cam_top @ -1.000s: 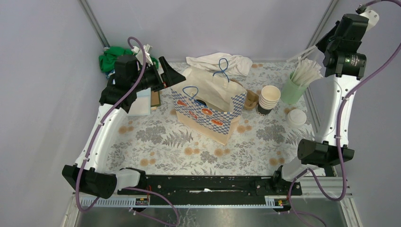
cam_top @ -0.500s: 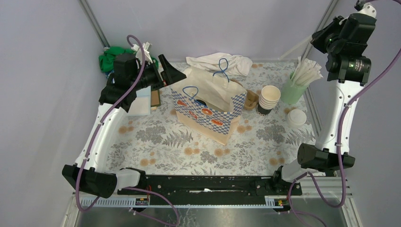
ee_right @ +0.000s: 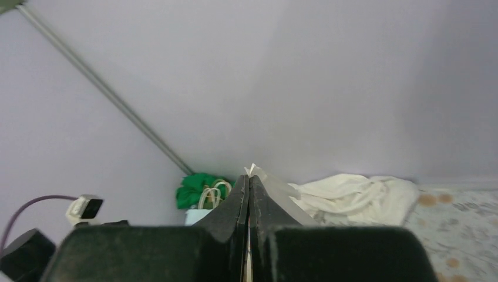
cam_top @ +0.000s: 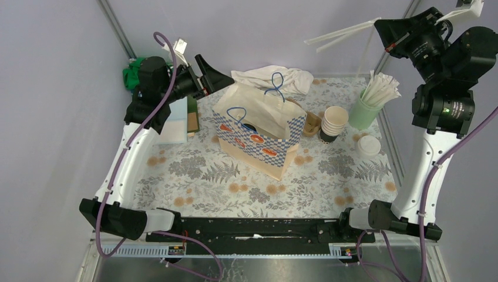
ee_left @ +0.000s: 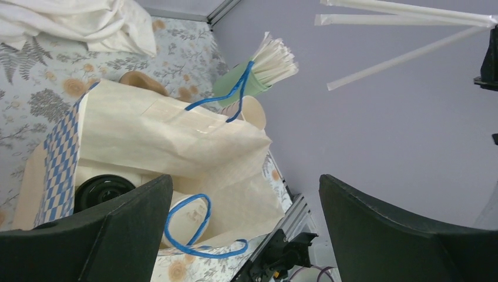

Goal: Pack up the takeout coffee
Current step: Place the straw in the takeout bag.

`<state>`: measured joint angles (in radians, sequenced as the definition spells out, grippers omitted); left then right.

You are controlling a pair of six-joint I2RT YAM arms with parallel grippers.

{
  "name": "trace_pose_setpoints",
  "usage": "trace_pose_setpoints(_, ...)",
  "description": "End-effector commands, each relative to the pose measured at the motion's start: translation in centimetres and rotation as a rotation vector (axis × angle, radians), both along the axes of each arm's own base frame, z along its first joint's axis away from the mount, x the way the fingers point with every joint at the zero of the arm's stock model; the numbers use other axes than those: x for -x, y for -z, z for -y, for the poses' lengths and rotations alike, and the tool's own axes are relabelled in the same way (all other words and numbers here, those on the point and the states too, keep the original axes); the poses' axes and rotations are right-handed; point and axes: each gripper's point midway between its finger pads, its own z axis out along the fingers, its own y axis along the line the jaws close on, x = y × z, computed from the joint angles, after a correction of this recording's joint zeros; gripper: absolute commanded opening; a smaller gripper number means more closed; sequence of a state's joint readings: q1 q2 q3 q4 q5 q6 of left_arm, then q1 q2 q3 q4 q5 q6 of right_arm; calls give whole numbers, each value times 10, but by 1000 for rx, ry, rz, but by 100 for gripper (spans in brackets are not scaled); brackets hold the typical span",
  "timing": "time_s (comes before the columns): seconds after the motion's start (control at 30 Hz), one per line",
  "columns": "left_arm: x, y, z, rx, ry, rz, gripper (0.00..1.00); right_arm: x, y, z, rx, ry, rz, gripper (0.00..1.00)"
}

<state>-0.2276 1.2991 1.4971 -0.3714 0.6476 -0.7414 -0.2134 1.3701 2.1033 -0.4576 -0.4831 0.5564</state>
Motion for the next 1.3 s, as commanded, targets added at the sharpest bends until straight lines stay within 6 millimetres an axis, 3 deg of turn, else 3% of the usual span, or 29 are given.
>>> trace_pose_setpoints(0.0,0,-46,5,71,23,120,99,26,-35,-35,-80,-216,115,0)
trace_pose_setpoints(0.17,-6,-53,5,42,22,147,99,29,-35,-65,-114,-338,88,0)
trace_pose_setpoints(0.43,-14,-68,-11,-6,-72,207,99,33,-21,-150,-124,-532,34,0)
trace_pose_setpoints(0.63,-15,-86,-57,-91,-331,290,99,33,-14,-196,-139,-626,15,0)
trace_pose_setpoints(0.77,-8,-99,-92,-144,-517,354,99,31,5,-225,-140,-666,-29,0)
trace_pose_setpoints(0.9,-6,-96,-99,-158,-551,352,99,20,30,-227,-150,-612,-61,0)
trace_pose_setpoints(1.17,-12,-84,-91,-160,-510,316,99,2,94,-204,-116,-425,-152,0)
trace_pose_setpoints(1.27,-14,-79,-87,-164,-490,301,99,2,108,-196,-87,-381,-176,0)
